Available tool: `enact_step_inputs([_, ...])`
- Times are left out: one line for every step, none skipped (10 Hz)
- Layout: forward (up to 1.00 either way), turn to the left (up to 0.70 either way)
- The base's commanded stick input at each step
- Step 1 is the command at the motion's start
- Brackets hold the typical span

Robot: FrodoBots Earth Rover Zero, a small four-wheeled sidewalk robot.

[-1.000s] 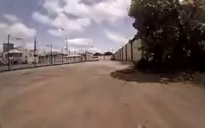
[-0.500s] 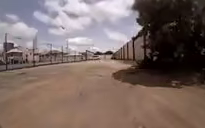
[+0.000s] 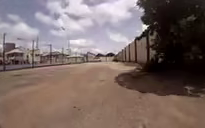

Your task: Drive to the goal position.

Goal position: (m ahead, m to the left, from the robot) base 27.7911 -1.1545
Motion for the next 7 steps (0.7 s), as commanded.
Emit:
enact_step_inputs([0.85,0.00])
enact_step_inputs([0.85,0.00])
enact_step_inputs([0.85,0.00])
enact_step_inputs([0.85,0.00])
enact_step_inputs([0.85,0.00])
enact_step_inputs([0.85,0.00])
enact_step_inputs([0.85,0.00])
